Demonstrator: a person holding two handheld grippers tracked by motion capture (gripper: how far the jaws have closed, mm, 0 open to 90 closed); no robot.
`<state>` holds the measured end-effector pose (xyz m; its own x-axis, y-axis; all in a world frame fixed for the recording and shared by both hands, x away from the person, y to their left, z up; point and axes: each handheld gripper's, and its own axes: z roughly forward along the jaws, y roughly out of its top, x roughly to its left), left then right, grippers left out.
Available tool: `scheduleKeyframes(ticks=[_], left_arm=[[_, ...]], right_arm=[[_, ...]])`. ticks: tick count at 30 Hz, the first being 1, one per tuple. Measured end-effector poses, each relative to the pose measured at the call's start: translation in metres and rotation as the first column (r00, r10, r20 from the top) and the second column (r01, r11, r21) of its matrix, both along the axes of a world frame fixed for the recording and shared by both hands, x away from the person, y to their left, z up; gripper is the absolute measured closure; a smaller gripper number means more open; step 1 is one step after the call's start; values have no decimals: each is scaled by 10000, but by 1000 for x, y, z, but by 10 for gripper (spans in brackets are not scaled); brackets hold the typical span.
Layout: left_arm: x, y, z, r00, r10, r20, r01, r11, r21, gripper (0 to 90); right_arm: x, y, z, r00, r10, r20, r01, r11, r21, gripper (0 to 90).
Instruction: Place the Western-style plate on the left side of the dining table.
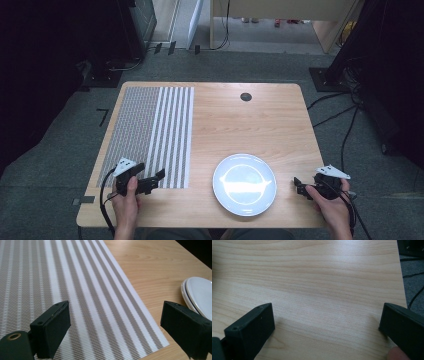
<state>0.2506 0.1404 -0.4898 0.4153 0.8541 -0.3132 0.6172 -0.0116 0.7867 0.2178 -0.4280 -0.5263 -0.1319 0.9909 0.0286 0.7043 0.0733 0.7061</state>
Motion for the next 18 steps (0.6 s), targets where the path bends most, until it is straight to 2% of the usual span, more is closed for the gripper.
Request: scheduleKeyframes(ticks=[1,2,3,7,13,15,18], left_arm=[[0,-4,-2,9999,-143,-36,143,9998,-148,86],[0,-7,-3,9994,-345,-95,344,9993,-173,25],[-1,-13,-6,9976,-682,-144,683,9977,33,0],[-4,-17,-7,9964,-829,-161,830,9965,69,0],[-6,-29,-7,9958,-916,-71,916,9958,16,0],[-6,-35,-7,9938,-1109,-51,1110,9938,53,0],[-8,-44,-7,9906,-1370,-51,1370,9906,-12,0]], right_arm=[[0,1,0,10000,-74,-12,74,10000,67,0],[0,1,0,9999,-128,0,128,9998,138,0],[1,1,1,9999,-159,3,159,9997,178,0],[2,3,2,9998,-195,5,195,9996,227,0],[1,9,9,9994,-205,277,188,9980,603,0],[1,13,12,9990,-128,420,92,9965,834,1],[1,22,17,9983,-32,590,-9,9975,703,26]])
